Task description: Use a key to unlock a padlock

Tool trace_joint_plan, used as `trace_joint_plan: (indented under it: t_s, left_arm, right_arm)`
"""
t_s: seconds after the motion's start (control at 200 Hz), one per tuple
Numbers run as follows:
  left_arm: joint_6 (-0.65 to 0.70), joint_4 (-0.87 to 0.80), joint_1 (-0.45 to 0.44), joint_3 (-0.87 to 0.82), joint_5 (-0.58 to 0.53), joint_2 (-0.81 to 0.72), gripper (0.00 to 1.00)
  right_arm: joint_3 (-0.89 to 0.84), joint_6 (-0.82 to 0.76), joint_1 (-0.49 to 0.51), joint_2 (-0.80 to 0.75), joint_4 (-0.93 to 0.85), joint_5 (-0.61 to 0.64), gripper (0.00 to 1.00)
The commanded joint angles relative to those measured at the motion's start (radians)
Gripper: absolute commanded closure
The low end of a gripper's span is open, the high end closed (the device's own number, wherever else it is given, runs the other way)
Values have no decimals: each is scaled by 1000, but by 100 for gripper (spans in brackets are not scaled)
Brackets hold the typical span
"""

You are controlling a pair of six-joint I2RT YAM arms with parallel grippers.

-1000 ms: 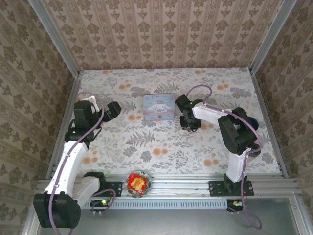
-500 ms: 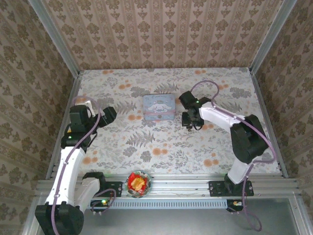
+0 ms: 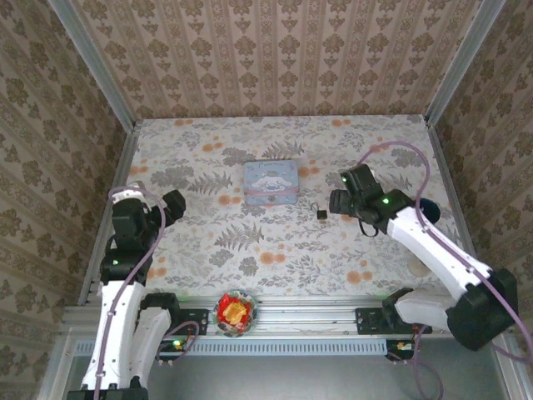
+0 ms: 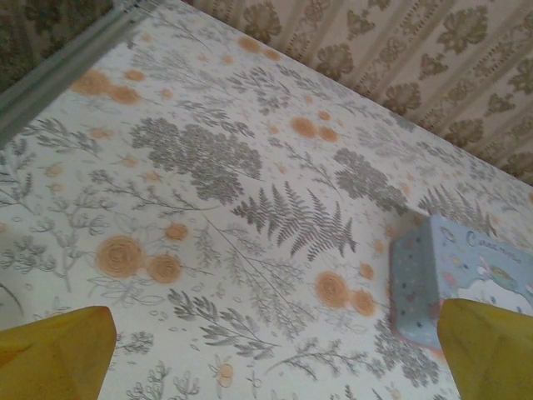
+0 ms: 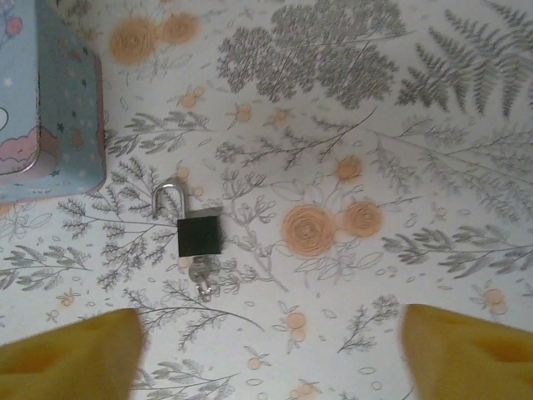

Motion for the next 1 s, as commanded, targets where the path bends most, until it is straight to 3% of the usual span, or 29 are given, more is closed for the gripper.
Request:
trace_joint_plan:
  t_s: [0.0,0.175,0.445,0.77,0.995]
  left_arm:
    - [-6,94,9,-63,-91,-44,0]
    - [-7,256,9,-171,-125,-58,0]
    - [111,469,9,-284,-193,14,0]
    - [317,772,13,-362,-199,203,0]
    - [400,959,28,-378,-136,370,0]
  right_arm:
    - [-69,-36,-7,-97,78,103,0]
    - [-148,-72,-32,-204,123,187,0]
    - [-357,-249,-34,-298,433,327,0]
    - [-540,-414,-35,-315,750,326,0]
    - [-587,-508,-57,-289,907,295,0]
